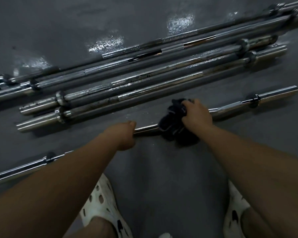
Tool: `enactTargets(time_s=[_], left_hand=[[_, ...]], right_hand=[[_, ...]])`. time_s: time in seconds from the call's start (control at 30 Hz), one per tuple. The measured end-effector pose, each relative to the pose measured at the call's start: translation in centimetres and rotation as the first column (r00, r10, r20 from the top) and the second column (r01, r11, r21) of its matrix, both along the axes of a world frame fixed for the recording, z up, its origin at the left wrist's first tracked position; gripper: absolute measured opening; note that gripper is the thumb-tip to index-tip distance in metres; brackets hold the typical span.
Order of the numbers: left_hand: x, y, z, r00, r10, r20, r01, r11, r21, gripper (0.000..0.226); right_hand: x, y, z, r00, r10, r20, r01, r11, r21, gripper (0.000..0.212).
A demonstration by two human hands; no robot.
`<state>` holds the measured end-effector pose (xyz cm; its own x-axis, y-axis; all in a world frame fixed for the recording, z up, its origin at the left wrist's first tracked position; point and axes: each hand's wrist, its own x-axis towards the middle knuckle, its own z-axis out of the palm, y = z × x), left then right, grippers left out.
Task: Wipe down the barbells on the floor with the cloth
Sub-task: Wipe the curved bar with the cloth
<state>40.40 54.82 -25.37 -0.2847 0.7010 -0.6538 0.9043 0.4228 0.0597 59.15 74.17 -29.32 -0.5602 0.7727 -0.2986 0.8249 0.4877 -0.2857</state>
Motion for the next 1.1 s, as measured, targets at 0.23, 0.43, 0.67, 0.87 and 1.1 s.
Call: enactTargets(time_s=[0.23,0.43,0.67,0.87,1.1], left_hand=[[-3.3,2.5,5.0,0.940,-0.318,-0.121,0.314,0.948,-0.052,0.076],[-6.2,1.8,4.3,0.879,-0.477,0.013,0.477,0.879,-0.023,0.081],[-3.6,-3.6,-5.4,0.962,-0.119,0.245,0.057,0.967,0.247,0.091],[-3.4,-6.7,-7.2,0.957,-0.134,0.258,0.059,0.958,0.280,0.094],[-4.4,-6.0,-7.6,0.959,-0.220,0.179,0.180,0.960,0.215,0.097]], right_hand=[[0.3,1.0,-0.5,1.000,-0.028,0.001,0.028,0.997,-0.077,0.069],[-0.7,-0.2,-2.4,0.984,-0.066,0.165,0.100,0.973,-0.210,0.093],[-1.5,-6.5,-2.4,0.968,0.210,0.138,-0.200,0.976,-0.088,0.084],[1.2,-2.5,-3.6,0.975,-0.175,-0.138,0.180,0.983,0.024,0.071],[-1.9,-8.2,-3.2,0.960,0.255,-0.114,-0.266,0.960,-0.088,0.071]])
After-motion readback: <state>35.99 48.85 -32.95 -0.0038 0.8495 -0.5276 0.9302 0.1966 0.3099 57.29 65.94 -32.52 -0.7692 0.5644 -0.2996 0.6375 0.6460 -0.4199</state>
